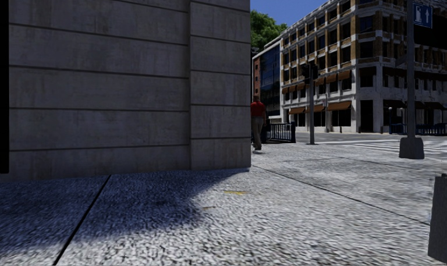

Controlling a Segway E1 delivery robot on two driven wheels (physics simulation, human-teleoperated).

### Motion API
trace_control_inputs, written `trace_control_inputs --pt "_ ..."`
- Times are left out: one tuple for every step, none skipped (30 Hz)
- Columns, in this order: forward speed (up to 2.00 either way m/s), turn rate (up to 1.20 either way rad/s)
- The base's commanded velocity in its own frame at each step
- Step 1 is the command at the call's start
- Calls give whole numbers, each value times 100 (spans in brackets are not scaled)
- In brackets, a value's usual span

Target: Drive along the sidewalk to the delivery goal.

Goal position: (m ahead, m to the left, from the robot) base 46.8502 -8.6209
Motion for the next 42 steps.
trace_control_inputs --pt "200 -14" --pt "200 -14" --pt "200 -14" --pt "200 -25" --pt "200 -74" --pt "200 -92" --pt "200 -108" --pt "200 -108" --pt "200 -114" --pt "200 -116" --pt "200 -116" --pt "200 -117" --pt "200 -117" --pt "200 -117" --pt "200 -117" --pt "200 -117" --pt "200 -117" --pt "200 -117" --pt "200 -117" --pt "200 -101" --pt "200 -47" --pt "200 -8" --pt "200 -4" --pt "200 -2" --pt "200 -1" --pt "200 -1" --pt "200 0" --pt "200 0" --pt "200 0" --pt "200 0" --pt "200 0" --pt "200 0" --pt "200 0" --pt "200 0" --pt "200 0" --pt "200 0" --pt "200 0" --pt "200 0" --pt "200 0" --pt "200 0" --pt "200 0" --pt "200 0"
